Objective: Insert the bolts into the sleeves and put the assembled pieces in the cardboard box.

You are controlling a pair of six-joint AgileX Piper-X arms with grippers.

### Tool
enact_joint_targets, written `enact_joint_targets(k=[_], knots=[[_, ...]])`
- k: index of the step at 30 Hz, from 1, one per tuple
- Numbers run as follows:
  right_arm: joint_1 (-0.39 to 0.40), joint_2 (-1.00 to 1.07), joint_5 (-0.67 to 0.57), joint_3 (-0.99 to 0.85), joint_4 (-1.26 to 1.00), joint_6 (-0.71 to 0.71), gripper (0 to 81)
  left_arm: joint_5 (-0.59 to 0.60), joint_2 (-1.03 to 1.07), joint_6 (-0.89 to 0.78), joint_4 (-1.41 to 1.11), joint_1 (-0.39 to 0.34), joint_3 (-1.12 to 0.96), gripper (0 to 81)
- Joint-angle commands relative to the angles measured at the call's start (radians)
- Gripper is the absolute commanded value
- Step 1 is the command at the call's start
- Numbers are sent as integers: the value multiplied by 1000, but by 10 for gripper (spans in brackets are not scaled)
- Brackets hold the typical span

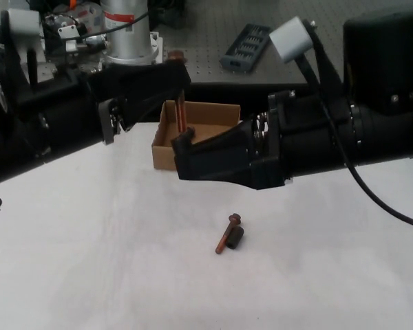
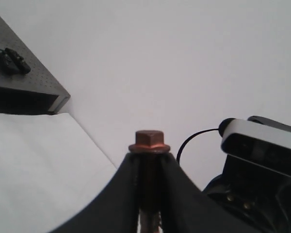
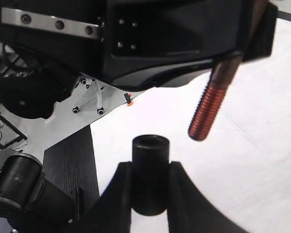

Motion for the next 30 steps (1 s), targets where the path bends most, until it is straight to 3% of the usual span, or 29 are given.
enact_joint_targets(k=[1, 30], knots=[[2, -1, 6, -2, 6, 3, 28, 17, -13, -23, -71, 1, -5, 6], [-1, -1, 77, -2, -5, 3, 28, 34, -13, -62, -71, 1, -5, 6]])
